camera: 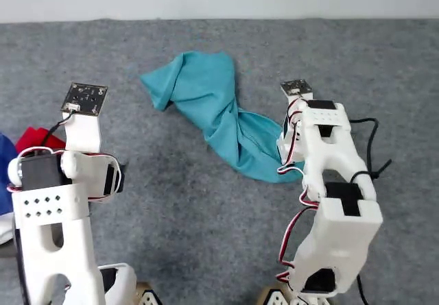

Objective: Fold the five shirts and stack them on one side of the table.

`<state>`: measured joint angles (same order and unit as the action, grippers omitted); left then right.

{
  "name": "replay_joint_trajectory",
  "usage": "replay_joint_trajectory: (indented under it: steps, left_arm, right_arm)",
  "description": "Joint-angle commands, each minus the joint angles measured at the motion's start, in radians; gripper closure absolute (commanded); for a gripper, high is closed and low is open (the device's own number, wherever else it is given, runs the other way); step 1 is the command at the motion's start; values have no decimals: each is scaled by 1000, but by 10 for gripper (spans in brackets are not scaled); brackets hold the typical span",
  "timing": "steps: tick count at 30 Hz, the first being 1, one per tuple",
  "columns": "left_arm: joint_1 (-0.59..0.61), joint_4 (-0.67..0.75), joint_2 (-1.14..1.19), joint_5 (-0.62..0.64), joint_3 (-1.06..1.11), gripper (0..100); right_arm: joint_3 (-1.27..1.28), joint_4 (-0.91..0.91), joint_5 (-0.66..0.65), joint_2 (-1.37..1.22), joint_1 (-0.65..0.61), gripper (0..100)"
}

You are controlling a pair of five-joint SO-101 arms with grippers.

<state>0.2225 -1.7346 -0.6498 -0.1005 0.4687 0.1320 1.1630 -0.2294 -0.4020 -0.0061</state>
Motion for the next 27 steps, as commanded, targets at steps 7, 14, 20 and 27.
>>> replay_joint_trajectory:
  steps: [7,14,20,27]
  left_arm:
    - [6,-8,-23,0,-2,852]
    - [6,-9,-23,0,-2,852]
    - [2,-9,-23,0,-2,852]
    - [0,-9,-25,0,-2,852]
  right_arm:
    - [-40,19,3,-13,-19,976]
    - [-230,259,2,73,-21,989]
    - [-453,443,-29,185,-62,989]
    - [-741,553,-81,303,-183,989]
